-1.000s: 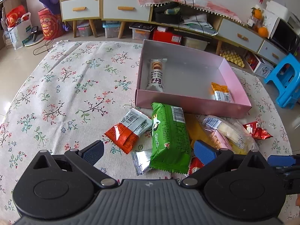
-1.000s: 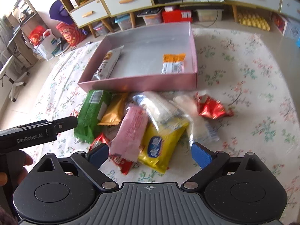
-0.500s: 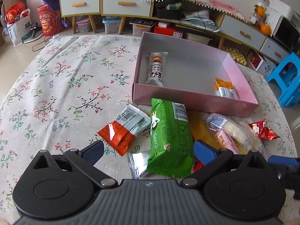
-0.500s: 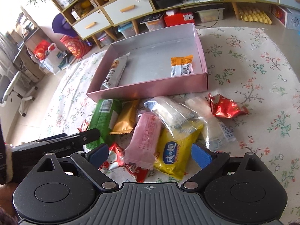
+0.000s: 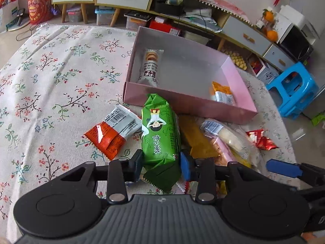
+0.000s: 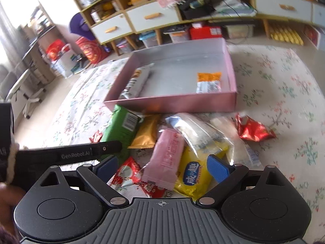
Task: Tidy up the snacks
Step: 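Grasp the green wafer pack with the left gripper while the right grasps the pink pastry bag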
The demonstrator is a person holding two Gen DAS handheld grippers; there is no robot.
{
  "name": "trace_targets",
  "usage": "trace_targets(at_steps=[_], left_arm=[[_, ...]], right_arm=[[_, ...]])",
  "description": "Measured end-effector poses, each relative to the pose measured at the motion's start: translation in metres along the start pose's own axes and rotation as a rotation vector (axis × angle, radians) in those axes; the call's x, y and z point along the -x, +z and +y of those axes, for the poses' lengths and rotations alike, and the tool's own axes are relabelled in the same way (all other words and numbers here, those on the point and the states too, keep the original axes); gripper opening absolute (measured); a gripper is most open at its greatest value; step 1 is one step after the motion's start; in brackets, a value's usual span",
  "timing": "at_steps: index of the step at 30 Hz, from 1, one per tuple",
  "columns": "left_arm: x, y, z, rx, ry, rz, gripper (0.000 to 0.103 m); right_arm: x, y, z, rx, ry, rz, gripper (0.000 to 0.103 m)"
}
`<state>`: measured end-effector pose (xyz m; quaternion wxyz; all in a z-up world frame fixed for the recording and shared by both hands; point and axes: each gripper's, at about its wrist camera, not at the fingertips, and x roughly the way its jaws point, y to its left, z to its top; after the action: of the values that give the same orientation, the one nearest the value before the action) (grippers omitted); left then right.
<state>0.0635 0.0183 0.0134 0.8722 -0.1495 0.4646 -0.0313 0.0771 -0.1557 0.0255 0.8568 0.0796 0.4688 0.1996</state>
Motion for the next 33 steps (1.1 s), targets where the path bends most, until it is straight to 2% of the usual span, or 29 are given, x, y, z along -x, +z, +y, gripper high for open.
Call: trace_targets(at_steps=[4, 8, 13, 16, 18, 20, 23, 27, 33], left_arm=[[0.016, 0.008, 0.002, 0.005, -0.043, -0.046, 0.034], [0.016, 0.012, 0.001, -0.001, -0.053, -0.064, 0.033], [-0.001, 0.009, -0.006, -0.022, -0.032, -0.005, 0.033], [-0.016, 0.006, -0.006, -0.029, -0.023, 0.064, 0.033], [-0.021, 0.003, -0.005, -0.015, -0.03, 0.079, 0.034], [-0.021, 0.003, -0.006, -0.026, -0.023, 0.071, 0.036], [-0.025, 0.002, -0.007, -0.047, 0.007, 0.059, 0.038], [-0.024, 0.002, -0.004, -0.037, 0.0, 0.052, 0.034], [-0.006, 0.006, -0.004, -0.05, -0.024, 0.0, 0.033]], right_arm=[[0.0, -0.002, 0.012, 0.058, 0.051, 0.001, 0.094], [-0.007, -0.006, 0.021, 0.138, 0.011, 0.005, 0.093], [-0.019, 0.002, -0.003, -0.014, 0.014, 0.026, 0.092], [-0.027, 0.005, -0.008, -0.037, 0.001, 0.029, 0.084], [-0.033, 0.006, -0.006, -0.022, -0.003, 0.044, 0.065], [-0.038, 0.006, -0.004, -0.017, -0.002, 0.057, 0.056], [-0.044, 0.004, -0.002, 0.011, -0.027, 0.064, 0.052], [-0.044, 0.003, -0.007, -0.003, -0.034, 0.079, 0.036], [-0.02, 0.001, -0.006, -0.032, 0.019, 0.071, 0.033]])
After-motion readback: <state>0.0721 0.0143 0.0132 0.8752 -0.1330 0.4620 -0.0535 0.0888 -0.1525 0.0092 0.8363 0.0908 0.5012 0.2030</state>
